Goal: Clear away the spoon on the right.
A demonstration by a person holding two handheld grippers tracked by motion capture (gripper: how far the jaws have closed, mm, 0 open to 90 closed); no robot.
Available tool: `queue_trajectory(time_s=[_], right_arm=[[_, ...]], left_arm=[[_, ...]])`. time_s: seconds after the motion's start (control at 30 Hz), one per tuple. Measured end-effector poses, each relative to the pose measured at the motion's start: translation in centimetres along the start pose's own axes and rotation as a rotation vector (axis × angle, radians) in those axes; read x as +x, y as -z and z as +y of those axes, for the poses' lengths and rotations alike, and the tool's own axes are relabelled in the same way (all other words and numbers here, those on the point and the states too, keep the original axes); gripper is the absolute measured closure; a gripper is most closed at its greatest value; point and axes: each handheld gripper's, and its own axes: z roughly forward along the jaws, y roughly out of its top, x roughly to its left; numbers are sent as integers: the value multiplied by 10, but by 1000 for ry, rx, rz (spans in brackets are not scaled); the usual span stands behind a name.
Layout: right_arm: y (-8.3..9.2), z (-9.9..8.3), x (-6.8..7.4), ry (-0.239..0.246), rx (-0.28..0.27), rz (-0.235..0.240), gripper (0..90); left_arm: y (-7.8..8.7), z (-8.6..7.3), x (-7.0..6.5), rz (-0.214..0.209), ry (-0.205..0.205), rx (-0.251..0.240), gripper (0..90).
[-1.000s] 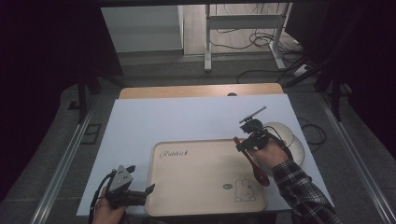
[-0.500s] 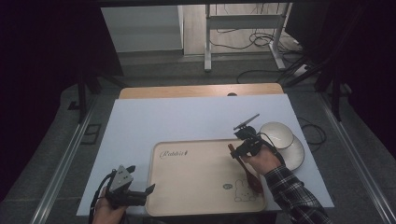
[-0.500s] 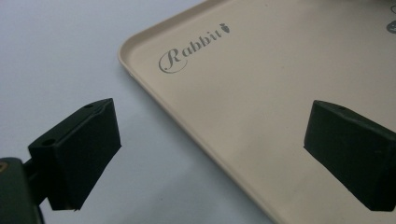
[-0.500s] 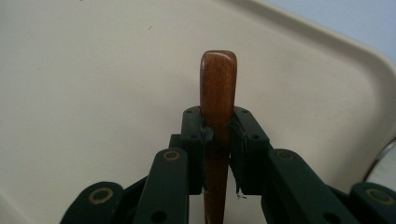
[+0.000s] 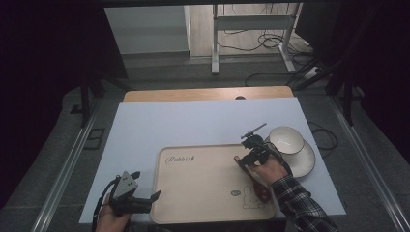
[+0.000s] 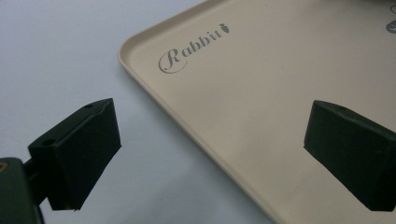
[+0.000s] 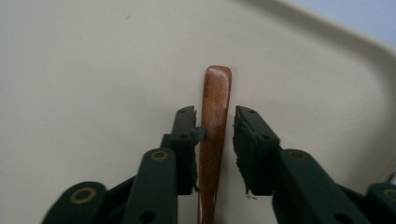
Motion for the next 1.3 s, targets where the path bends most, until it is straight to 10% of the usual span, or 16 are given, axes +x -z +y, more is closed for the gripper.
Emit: queue_trajectory(time_s=[0.67, 1.3], right_arm=[[-3, -29, 23, 240, -137, -8, 899], [-10, -41, 13, 214, -127, -10, 898]], left_arm=[[0, 0, 0, 0, -1, -1, 34], [0, 0, 0, 0, -4, 0, 34]])
